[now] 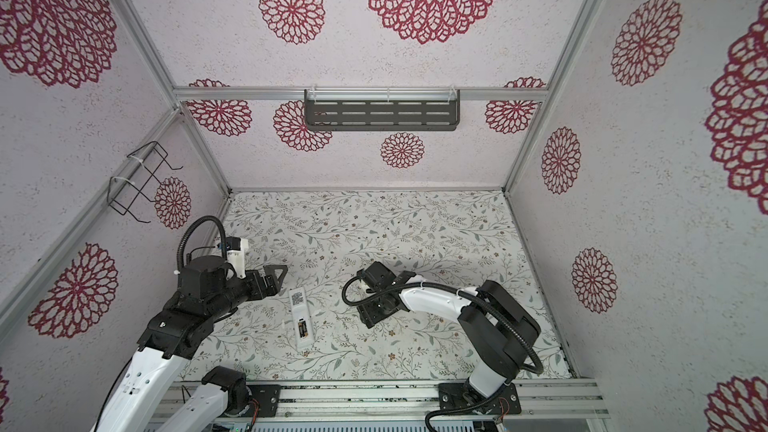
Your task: Load the batteries into the remote control
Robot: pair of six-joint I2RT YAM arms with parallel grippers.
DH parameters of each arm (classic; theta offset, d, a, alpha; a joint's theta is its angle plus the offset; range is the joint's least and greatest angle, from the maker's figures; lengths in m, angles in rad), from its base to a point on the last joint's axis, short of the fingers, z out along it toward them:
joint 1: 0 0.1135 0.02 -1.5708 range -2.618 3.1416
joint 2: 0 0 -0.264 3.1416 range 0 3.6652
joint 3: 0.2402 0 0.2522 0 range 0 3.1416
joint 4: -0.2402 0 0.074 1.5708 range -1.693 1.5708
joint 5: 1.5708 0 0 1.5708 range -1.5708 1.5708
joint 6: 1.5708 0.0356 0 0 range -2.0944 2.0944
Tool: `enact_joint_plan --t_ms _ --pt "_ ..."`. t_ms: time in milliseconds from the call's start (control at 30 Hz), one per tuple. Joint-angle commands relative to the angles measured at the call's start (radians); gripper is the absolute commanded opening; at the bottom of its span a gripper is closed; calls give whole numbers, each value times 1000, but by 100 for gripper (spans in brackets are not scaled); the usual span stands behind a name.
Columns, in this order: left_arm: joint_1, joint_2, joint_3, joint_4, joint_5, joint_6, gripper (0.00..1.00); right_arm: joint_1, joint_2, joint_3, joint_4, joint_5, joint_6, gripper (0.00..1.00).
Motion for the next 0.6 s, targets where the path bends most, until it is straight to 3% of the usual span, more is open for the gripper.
enact_joint_plan --t_ms 0,400,567 --pt "12 -8 -34 -18 -90 -78 97 16 23 28 30 5 51 74" --pt "20 -46 -126 34 -57 -169 97 71 177 176 25 28 16 75" --pt "20 -40 -126 31 -64 -169 97 79 151 134 20 57 21 73"
